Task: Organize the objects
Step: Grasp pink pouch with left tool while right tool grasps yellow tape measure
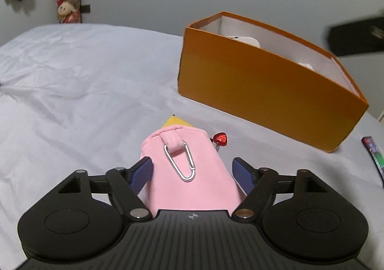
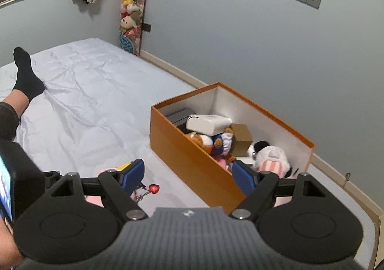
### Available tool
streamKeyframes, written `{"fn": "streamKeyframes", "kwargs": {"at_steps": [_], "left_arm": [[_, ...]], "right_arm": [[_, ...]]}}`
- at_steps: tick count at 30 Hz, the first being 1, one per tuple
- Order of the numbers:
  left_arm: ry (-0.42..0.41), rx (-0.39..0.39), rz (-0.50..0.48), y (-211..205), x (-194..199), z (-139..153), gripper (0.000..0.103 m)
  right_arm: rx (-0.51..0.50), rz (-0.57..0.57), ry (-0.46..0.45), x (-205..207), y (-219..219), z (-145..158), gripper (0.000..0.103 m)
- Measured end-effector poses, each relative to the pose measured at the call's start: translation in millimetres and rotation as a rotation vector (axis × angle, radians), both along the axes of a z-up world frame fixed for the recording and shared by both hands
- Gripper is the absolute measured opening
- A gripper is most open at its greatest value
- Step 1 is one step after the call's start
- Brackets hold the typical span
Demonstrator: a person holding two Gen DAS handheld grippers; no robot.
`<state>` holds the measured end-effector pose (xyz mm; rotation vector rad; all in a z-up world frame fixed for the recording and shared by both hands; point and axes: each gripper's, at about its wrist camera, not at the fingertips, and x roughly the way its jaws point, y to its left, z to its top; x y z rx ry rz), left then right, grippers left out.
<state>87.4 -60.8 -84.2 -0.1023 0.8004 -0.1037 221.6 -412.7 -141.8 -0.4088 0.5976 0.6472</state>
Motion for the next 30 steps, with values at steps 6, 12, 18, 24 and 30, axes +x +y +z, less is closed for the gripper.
{"fn": "streamKeyframes", "kwargs": {"at_steps": [6, 12, 18, 24, 30], "left_arm": [[-0.029, 0.049, -0.051, -12.7, 2.2, -8.8, 0.091], [0.0, 0.042, -0.085, -0.8, 1.8, -12.6, 0.091], [-0.017, 0.038, -0.149, 1.5, -4.2, -9.5, 0.072], [0.008, 0.078, -0.179, 23.0, -19.0, -2.8, 0.068], [0.041, 0.121, -0.103, 66.8, -29.2, 5.9, 0.067]], "right_arm": [[-0.019, 0.026, 0.053, 16.4, 26.2, -25.4, 0.081], [-0.032, 0.04, 0.1, 25.1, 42.5, -49.2, 0.081], [-0.036, 0.032, 0.156, 34.5, 49.3, -69.0, 0.081], [-0.04, 0.04, 0.2, 39.9, 58.6, -84.5, 0.081], [-0.049, 0.07, 0.225, 38.2, 78.1, -99.2, 0.081]]}}
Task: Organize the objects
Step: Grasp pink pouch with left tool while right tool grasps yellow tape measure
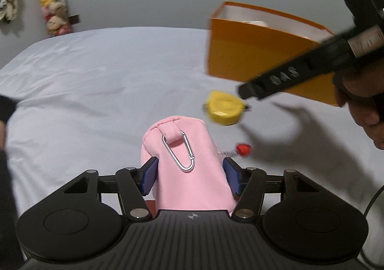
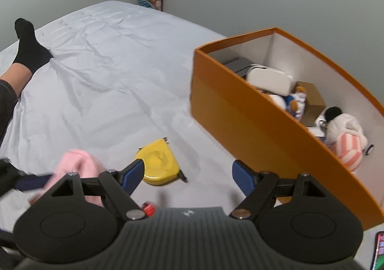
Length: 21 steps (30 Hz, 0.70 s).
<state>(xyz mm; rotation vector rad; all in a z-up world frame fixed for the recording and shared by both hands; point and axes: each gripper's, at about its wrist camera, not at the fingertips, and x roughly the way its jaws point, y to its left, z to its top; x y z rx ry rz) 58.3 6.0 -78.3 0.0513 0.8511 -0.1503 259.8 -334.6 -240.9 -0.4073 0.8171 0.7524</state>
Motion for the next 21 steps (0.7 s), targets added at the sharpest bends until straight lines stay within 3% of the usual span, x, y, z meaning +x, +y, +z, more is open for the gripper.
{"fn": "streamKeyframes", "kwargs": {"at_steps": [4, 10, 21], "left_arm": [[0.043, 0.006, 0.03, 25.0, 6.0, -3.8, 0.067], [0.045, -0.024, 0.035, 32.9, 11.2, -11.7, 0.069], [0.023, -0.058, 0.03, 43.3, 9.5, -21.6, 0.087]], "right_arm": [[-0.005, 0.033, 0.031, -1.6, 16.4, -13.8, 0.081], [-0.037, 0.081, 0.041, -0.3, 39.2, -32.1, 0.081], [-0.041, 0.058, 0.102, 17.9, 48.3, -55.8, 0.081]]}}
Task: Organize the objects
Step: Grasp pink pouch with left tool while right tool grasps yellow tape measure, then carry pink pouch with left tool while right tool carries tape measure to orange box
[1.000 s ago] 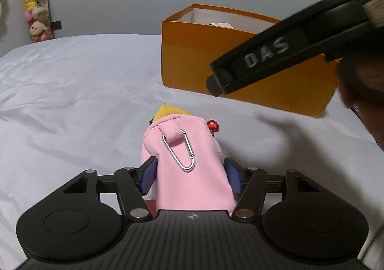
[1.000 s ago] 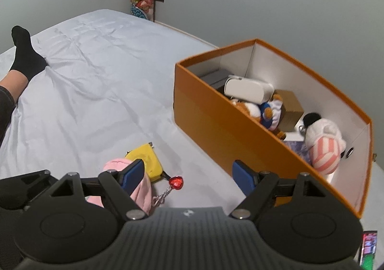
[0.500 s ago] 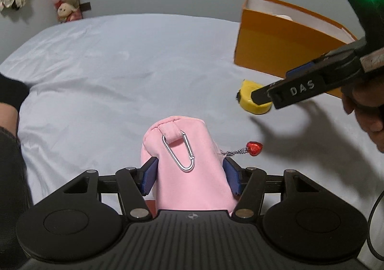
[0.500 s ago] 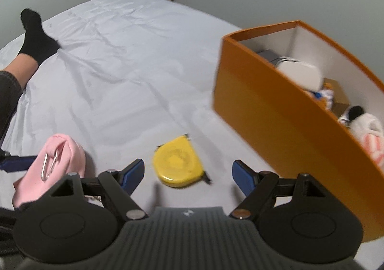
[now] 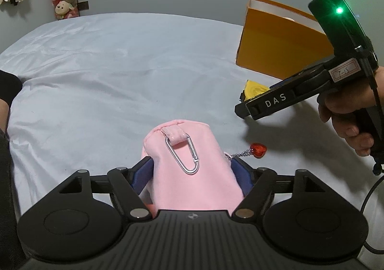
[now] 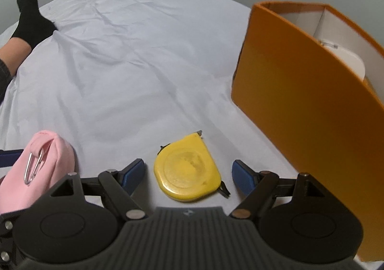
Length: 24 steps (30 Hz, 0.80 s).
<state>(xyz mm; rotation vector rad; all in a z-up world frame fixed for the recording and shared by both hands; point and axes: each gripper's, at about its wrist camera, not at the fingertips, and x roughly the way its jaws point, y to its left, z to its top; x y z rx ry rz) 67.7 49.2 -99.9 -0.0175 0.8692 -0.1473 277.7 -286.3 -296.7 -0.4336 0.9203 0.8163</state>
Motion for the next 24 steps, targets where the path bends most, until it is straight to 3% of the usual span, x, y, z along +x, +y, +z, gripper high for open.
{"fn": "streamKeyframes", "kwargs": {"at_steps": [13, 16, 20, 24], "left_arm": [[-0.052, -0.015, 0.029, -2.1, -8.1, -4.6, 0.085], [-0.056, -0.032, 0.038, -0.3, -8.1, -4.4, 0.085], [-0.055, -0.025, 0.039, -1.8, -8.8, -3.5, 0.085], [-0.044, -0.012, 0.033, -1.6, -8.1, -1.6, 0.083]], "right_arm": [[0.013, 0.027, -0.031, -11.0, -14.4, -6.3, 0.079], [0.026, 0.052, -0.047, -12.4, -18.8, -7.1, 0.075], [0.027, 0.057, -0.061, -11.3, -17.8, -4.2, 0.061], [0.022, 0.066, -0.081, -14.1, -17.0, -3.4, 0.06]]}}
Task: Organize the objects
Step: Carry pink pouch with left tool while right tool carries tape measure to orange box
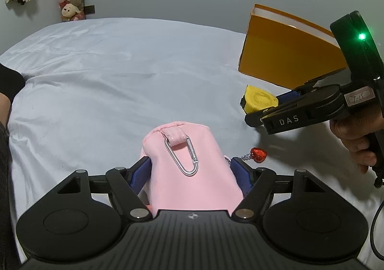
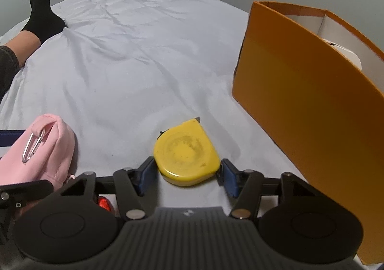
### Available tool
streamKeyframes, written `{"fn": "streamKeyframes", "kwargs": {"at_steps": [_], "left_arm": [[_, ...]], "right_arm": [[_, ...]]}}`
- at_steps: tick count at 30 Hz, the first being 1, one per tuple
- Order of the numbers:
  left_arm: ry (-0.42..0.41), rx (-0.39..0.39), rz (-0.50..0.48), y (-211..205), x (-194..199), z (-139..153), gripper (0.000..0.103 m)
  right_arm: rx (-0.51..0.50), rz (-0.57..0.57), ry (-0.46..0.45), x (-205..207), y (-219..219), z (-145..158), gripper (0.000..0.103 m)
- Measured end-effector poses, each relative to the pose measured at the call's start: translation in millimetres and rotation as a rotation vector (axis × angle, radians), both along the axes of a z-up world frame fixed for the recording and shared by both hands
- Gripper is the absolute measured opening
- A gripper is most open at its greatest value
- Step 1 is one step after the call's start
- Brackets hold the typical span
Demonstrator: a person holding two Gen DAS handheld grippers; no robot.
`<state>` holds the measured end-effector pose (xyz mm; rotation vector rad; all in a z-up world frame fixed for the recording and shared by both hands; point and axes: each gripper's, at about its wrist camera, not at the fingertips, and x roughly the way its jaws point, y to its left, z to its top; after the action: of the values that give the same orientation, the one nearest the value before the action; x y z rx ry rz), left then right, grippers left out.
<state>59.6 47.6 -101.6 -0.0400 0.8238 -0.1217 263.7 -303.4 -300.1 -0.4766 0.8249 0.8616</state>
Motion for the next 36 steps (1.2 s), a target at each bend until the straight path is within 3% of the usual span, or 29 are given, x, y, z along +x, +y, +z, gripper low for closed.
{"fn": "streamKeyframes", "kwargs": {"at_steps": [8, 22, 36], "left_arm": [[-0.006, 0.02, -0.01, -2.5, -4.2, 5.5, 0.071], [-0.019, 0.009, -0.062, -12.2, -28.1, 24.6, 0.066], [-0.11, 0.011, -0.154, -29.5, -22.9, 82.8, 0.066]], "right_arm": [[0.013, 0.009, 0.001, -7.0, -11.7, 3.9, 0.06], [-0.034, 0.045, -0.011, -48.3, -59.6, 18.3, 0.06], [0.008, 0.042, -0.063, -68.7, -98.5, 78.9, 0.06]]}}
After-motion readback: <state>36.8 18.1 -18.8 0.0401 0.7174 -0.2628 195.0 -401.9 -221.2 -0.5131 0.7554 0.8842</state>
